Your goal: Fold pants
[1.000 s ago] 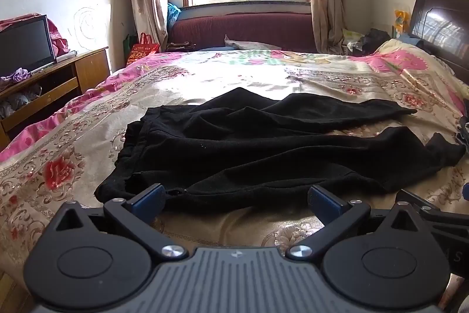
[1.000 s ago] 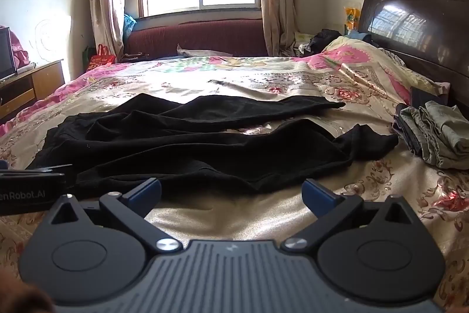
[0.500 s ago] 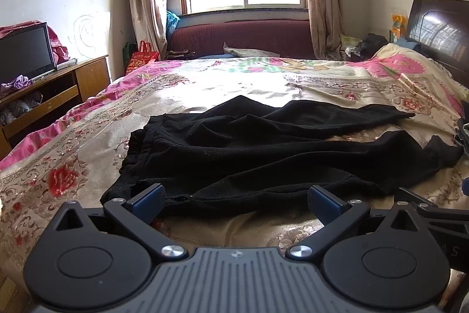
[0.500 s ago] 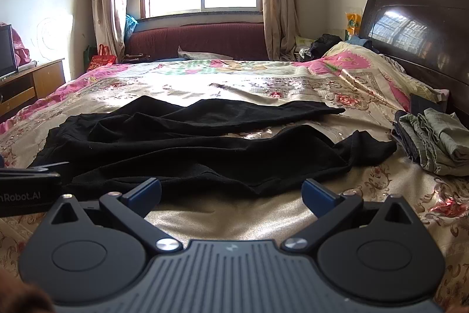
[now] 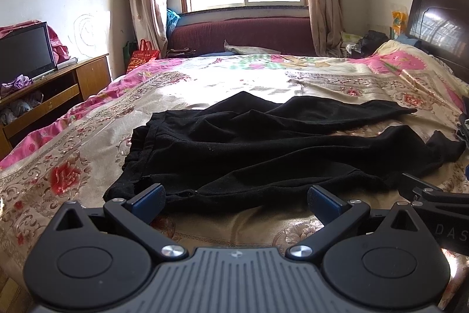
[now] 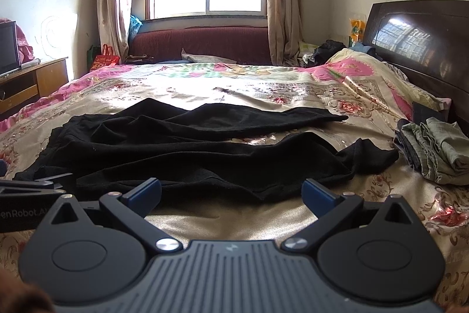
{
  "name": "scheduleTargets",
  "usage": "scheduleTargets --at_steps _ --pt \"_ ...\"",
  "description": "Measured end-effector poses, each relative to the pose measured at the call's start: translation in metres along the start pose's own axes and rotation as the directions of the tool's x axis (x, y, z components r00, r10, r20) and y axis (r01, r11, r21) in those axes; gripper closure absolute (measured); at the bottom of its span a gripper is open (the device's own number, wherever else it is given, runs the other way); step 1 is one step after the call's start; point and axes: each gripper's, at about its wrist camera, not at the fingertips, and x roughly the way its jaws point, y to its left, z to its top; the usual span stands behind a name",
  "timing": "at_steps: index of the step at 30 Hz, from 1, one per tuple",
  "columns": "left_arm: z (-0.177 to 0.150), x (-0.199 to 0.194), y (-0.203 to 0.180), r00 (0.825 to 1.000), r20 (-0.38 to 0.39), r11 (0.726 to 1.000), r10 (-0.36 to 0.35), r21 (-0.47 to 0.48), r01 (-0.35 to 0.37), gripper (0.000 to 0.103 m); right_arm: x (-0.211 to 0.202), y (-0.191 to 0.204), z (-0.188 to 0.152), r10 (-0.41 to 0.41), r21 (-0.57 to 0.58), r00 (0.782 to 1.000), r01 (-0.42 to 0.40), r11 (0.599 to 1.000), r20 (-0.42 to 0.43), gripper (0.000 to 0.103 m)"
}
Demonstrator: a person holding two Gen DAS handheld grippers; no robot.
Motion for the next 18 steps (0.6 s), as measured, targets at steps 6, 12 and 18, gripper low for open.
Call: scheduleTargets --at_steps 6,12,18 --pt "0.0025 -0.0039 0.0001 1.0 0.006 1.0 0.007 0.004 -0.007 0.0 -0.0012 0.0021 0.0021 0.012 0.001 1.0 -0.012 1.0 0.001 0.001" --pt "0.005 -0.0042 0.001 1.0 0.01 1.0 0.008 0.006 -0.008 0.0 -0.0038 0.0039 0.0036 0.011 -0.008 1.0 -0.011 1.0 0.006 0.002" --pt "0.0097 -0.0065 0.0022 1.0 0.025 1.0 0.011 0.006 -0.011 0.0 -0.0066 0.0033 0.0073 0.015 0.001 1.0 -0.015 1.0 0.017 0.002"
